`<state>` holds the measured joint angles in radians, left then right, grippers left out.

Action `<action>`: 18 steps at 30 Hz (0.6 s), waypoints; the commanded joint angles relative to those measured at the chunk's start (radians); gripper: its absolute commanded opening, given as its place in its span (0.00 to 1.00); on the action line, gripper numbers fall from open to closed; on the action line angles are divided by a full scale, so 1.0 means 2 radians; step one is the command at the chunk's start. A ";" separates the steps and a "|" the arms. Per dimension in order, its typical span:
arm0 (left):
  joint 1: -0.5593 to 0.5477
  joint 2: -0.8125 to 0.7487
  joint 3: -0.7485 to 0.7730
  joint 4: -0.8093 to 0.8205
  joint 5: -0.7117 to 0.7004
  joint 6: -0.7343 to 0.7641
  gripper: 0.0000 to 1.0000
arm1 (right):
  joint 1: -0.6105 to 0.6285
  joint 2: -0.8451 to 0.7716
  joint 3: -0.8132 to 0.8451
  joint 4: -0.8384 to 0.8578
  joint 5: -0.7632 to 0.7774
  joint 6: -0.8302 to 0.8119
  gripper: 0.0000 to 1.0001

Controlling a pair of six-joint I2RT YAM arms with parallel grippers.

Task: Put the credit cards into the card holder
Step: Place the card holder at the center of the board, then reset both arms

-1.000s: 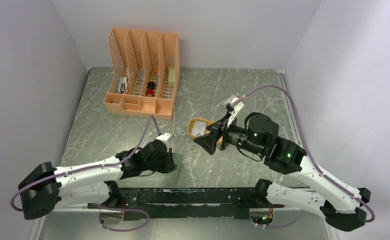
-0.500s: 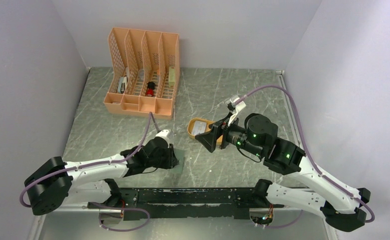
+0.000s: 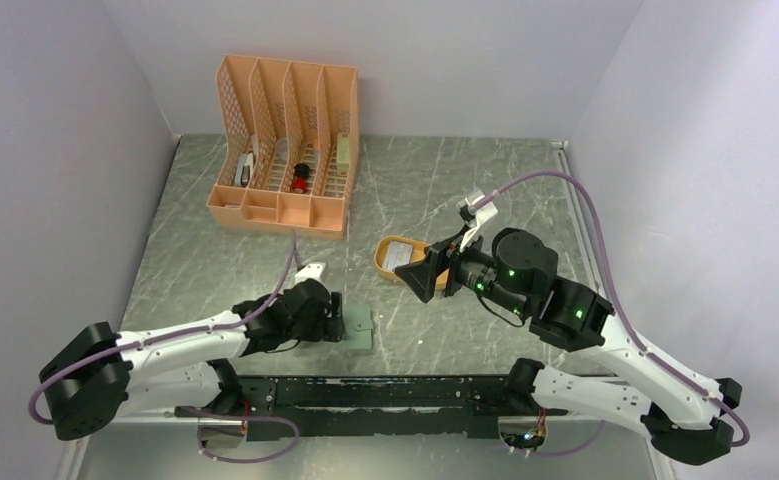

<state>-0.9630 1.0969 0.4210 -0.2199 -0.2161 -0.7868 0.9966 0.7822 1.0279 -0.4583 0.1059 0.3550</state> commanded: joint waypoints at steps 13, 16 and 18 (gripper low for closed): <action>0.001 -0.199 0.215 -0.257 -0.152 0.026 0.92 | -0.001 -0.041 -0.007 -0.004 0.253 0.133 0.99; 0.001 -0.204 0.277 -0.279 -0.172 0.046 0.93 | -0.001 -0.055 -0.013 0.018 0.292 0.139 1.00; 0.001 -0.201 0.314 -0.284 -0.180 0.065 0.93 | -0.001 -0.058 -0.006 0.027 0.305 0.118 1.00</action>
<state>-0.9630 0.6964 0.9241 -0.7086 -0.4953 -0.7406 0.9966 0.6956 1.0111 -0.4690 0.5457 0.5636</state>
